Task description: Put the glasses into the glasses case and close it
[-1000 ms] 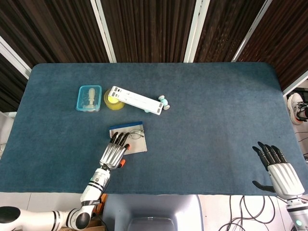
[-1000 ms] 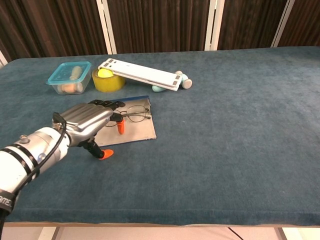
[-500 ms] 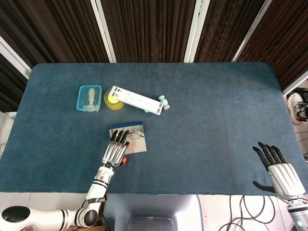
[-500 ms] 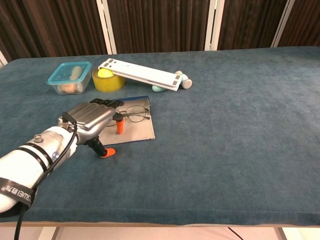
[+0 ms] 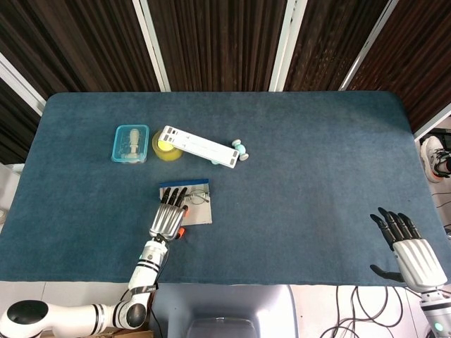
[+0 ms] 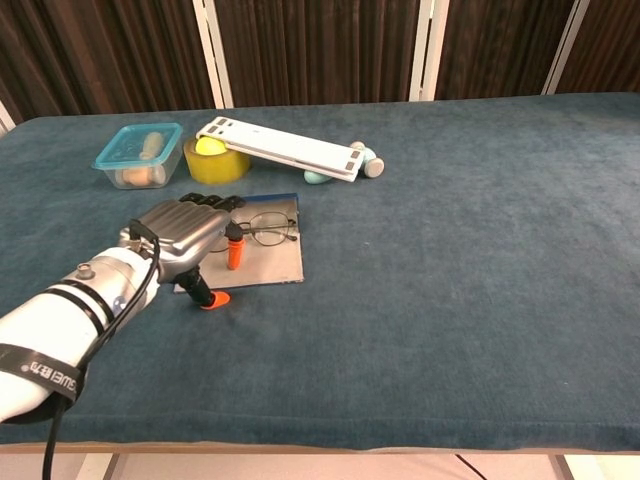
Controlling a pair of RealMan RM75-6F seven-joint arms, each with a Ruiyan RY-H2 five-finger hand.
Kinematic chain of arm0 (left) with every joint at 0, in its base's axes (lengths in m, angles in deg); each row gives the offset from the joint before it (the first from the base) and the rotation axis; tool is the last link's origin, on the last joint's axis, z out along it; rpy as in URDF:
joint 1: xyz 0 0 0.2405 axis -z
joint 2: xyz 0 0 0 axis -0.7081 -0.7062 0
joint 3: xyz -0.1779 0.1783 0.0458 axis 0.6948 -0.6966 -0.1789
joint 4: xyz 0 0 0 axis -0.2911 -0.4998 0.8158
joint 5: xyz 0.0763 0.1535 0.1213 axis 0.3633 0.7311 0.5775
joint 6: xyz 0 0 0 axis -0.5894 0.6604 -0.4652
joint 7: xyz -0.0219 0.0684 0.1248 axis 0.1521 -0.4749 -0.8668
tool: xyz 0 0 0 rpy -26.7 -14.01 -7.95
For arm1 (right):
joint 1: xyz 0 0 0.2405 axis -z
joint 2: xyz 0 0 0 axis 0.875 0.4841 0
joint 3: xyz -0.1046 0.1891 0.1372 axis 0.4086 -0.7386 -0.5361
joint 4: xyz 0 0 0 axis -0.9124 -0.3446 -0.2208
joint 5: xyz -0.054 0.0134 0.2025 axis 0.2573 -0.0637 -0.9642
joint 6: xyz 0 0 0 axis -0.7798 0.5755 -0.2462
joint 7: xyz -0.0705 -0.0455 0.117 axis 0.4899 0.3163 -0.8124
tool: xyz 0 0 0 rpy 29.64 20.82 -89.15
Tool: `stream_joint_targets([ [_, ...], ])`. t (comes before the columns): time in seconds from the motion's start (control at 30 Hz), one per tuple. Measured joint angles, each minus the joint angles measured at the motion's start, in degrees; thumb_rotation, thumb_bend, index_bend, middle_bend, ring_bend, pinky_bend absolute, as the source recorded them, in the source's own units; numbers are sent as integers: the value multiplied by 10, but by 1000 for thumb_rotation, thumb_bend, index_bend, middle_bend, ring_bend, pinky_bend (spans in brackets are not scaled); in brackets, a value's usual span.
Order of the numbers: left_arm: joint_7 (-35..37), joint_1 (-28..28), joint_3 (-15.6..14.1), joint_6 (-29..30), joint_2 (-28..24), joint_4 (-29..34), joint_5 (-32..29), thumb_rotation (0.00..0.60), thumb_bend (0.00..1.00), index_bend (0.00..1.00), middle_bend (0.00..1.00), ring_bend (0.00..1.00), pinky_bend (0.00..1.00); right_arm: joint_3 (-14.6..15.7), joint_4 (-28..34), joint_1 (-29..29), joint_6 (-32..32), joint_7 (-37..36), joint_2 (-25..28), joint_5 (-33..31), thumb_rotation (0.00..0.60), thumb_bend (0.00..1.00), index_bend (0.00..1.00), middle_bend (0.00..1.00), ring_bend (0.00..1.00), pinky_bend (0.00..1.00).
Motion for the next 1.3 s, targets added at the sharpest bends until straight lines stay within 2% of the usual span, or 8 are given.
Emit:
stream_joint_targets([
  [0.4,35,3,4,6,23,-44,30,600,360,529,7,0,57,0,-1,0,0,-1,0,-1,600,252,0,0,0,0],
  [0.8,40,1,8,2,23,-52,36,600,426,569,33,0,58,-1,0,0,0,3,-1,-2,600,252,0,0,0,0],
  [1.3,72,-3,17,21,27,-82,72,600,452,570,50,0,64,-1,-1,0,1,4,-1,-5,600,252,0,0,0,0],
])
